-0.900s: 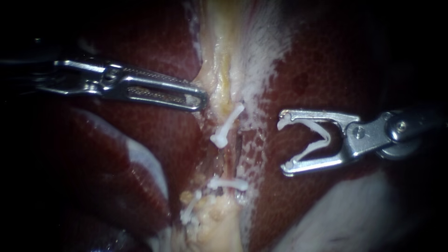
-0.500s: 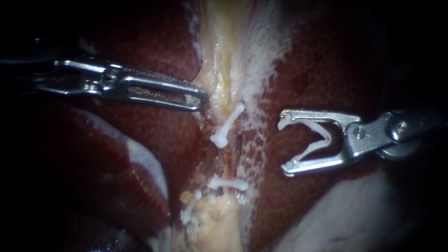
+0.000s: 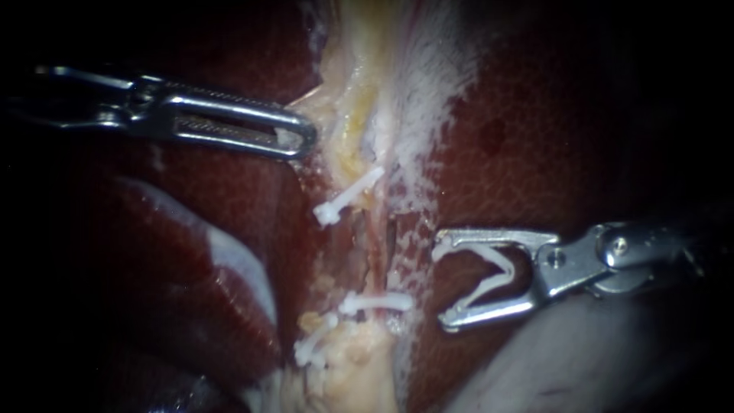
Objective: Clipping second clip right tube
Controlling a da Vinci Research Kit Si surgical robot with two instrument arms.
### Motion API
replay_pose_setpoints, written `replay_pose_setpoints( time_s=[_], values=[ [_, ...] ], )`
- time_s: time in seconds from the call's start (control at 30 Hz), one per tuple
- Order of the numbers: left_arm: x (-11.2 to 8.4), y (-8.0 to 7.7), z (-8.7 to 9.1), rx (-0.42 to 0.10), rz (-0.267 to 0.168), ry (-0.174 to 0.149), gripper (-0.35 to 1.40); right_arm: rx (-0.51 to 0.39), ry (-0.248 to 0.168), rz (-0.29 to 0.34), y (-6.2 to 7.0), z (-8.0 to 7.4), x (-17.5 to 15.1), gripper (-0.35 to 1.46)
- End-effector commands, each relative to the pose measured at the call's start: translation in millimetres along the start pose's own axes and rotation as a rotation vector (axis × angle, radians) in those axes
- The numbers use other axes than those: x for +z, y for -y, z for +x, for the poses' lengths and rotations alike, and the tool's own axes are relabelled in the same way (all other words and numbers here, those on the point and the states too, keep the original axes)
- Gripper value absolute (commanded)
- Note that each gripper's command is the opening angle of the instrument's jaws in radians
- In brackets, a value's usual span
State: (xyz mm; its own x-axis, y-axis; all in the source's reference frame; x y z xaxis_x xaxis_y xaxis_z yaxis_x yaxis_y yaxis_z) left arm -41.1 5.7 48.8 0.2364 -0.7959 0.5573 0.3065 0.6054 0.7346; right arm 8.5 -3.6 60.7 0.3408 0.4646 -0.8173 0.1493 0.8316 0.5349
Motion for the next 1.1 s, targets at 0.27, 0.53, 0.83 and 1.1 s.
replay_pose_setpoints(
  time_s=[0.27,0.53,0.83,1.1],
  values=[
    [-0.9,2.0,-0.8,0.008,0.004,0.01,-0.35,0.069,0.003,0.01,-1.2,-0.8,1.6,0.6],
    [-1.1,3.2,-1.0,0.013,0.003,0.01,-0.35,0.13,0.004,0.013,-2.2,-1.8,2.7,0.6],
    [-1.1,3.5,-1.1,0.013,0.002,0.01,-0.35,0.216,-0.01,0.092,-1.8,-1.7,4.3,0.56],
    [-1.1,3.6,-1.1,0.013,0.002,0.01,-0.35,0.228,-0.002,0.147,-1.8,-1.9,6.2,0.55]
  ],
)
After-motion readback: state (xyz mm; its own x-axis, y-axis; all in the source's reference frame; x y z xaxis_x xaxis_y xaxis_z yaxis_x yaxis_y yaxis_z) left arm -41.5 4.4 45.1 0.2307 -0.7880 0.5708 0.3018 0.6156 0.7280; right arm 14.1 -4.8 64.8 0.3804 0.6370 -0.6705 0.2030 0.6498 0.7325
